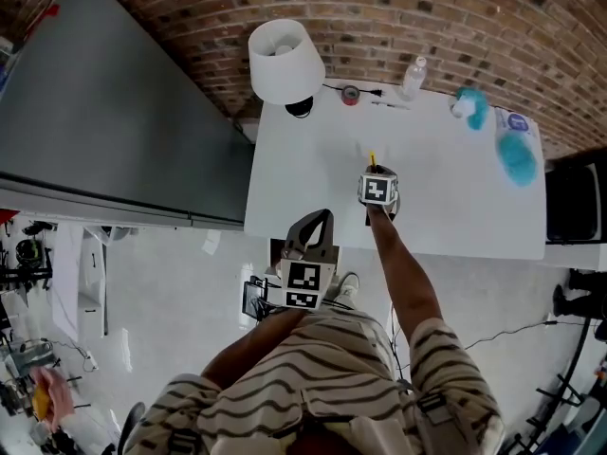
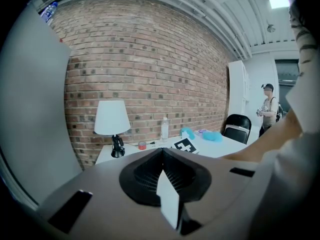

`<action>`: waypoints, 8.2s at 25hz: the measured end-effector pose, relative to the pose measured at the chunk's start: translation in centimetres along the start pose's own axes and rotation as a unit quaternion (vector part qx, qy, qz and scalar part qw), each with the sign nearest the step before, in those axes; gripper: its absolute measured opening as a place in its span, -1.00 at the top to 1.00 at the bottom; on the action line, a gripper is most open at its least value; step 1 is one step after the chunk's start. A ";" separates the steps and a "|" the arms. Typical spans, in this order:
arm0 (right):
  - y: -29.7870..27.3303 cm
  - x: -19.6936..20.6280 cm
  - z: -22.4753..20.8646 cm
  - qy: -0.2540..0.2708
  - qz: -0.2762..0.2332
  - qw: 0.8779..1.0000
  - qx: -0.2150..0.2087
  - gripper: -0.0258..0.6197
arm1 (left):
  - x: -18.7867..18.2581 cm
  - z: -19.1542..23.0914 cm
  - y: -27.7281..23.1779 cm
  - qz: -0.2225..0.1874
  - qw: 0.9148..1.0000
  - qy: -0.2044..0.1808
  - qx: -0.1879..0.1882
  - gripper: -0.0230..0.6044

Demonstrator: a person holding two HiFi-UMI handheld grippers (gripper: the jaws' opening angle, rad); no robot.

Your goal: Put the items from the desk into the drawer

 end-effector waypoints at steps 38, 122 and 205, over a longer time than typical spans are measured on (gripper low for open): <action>19.0 -5.4 4.1 -0.058 -0.181 0.981 -0.044 0.71 | -2.7 -3.0 5.6 -0.076 0.997 -0.005 -0.006 0.90; 40.5 -9.2 9.3 0.010 -0.395 0.917 -0.056 0.71 | -11.8 -3.1 9.5 -0.195 0.981 -0.011 0.007 0.90; 21.0 11.9 25.6 0.274 -0.085 0.937 -0.200 0.71 | 12.7 9.3 11.6 0.016 0.979 0.162 -0.126 0.90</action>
Point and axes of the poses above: the fingertips, and each gripper's own axes: y backward along the fingers, z to its left, x out of its underside, the point moved 4 cm from there along y, backward along the fingers, and after that the axes turned 4 degrees about y, right-handed, at the moved point
